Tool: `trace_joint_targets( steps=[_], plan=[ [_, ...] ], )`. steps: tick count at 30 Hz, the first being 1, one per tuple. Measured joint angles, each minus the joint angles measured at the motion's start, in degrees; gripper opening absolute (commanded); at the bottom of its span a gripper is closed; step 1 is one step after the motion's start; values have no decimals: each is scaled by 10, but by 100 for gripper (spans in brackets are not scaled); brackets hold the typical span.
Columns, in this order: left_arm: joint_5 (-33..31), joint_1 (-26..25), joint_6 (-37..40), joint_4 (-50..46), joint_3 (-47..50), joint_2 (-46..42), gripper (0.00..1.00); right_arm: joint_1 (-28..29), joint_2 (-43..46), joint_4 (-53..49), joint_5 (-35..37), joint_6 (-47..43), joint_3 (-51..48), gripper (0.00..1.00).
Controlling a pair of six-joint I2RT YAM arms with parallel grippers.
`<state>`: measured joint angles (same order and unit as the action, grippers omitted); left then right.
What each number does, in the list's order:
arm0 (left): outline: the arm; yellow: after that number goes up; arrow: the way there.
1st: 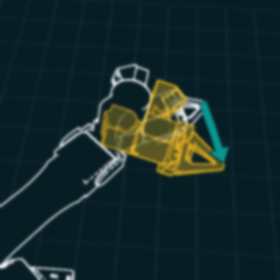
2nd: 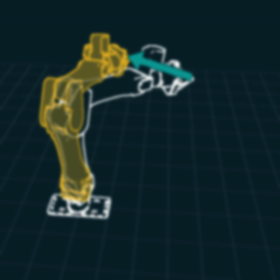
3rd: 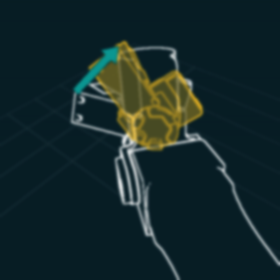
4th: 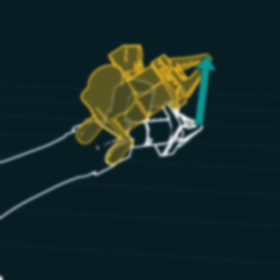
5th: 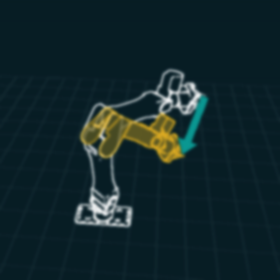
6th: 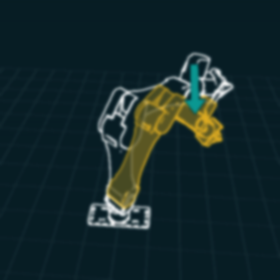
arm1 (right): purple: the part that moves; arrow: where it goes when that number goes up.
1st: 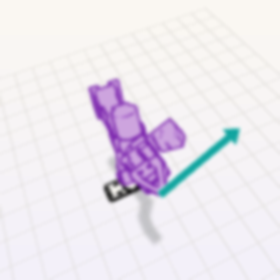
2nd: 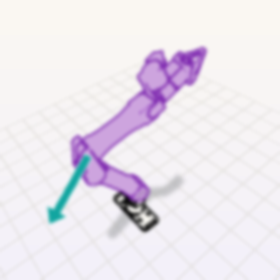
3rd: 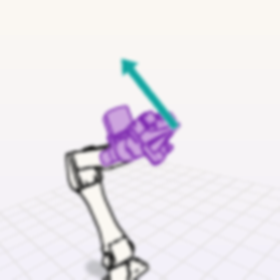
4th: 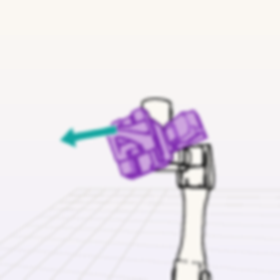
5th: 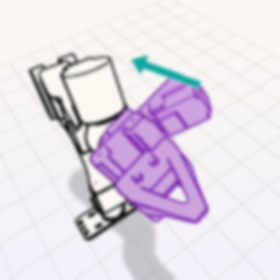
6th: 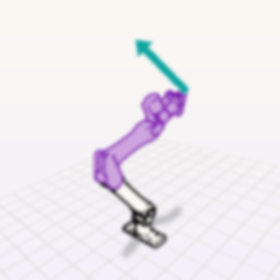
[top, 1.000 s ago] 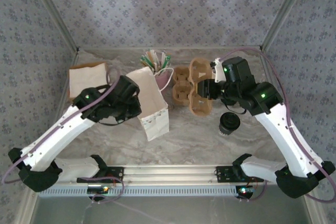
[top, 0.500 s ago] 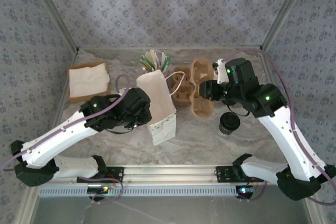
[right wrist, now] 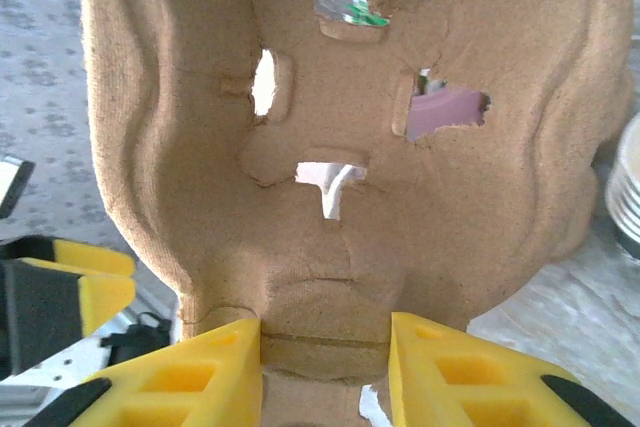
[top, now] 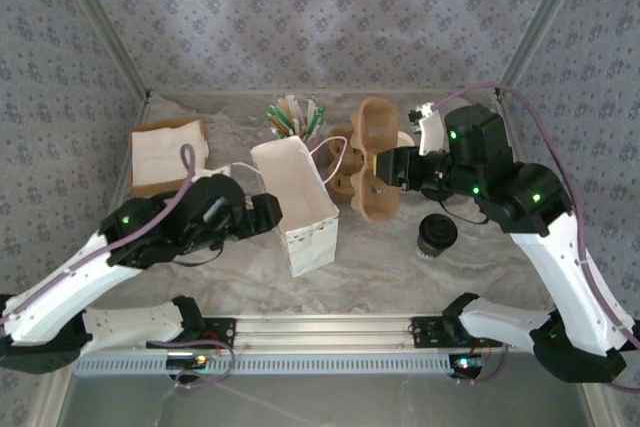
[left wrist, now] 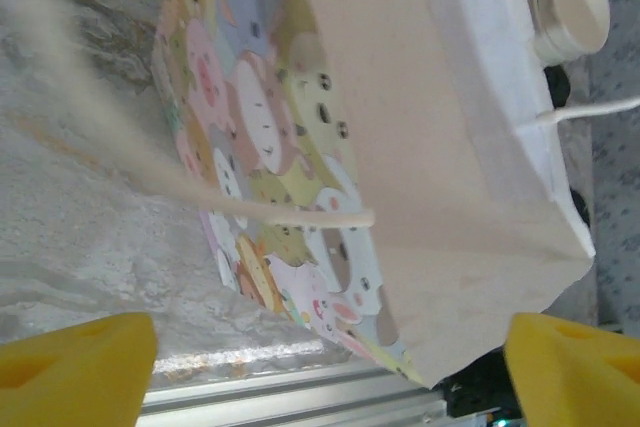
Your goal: Pack the takeout coffee
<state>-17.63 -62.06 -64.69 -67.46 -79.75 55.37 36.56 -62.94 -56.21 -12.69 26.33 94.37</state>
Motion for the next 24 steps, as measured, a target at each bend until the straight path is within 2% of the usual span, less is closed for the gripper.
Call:
trace_joint_targets(
  steps=[5, 10, 15, 20, 24],
  plan=[
    [-28, 21, 65, -36, -57, -31, 100, 31, -24, 21, -21, 9, 37, 36],
    [-10, 135, 137, -58, -118, -37, 100, 63, -75, 37, -26, 13, 76, 36],
    [100, 291, 206, -57, -122, -8, 100, 82, -125, 44, -25, 14, 101, 35],
    [257, 454, 256, -17, -73, 27, 99, 99, -174, 48, -15, 13, 124, 35],
    [359, 530, 272, 16, -27, 39, 99, 111, -212, 48, -6, 13, 144, 35]
  ],
)
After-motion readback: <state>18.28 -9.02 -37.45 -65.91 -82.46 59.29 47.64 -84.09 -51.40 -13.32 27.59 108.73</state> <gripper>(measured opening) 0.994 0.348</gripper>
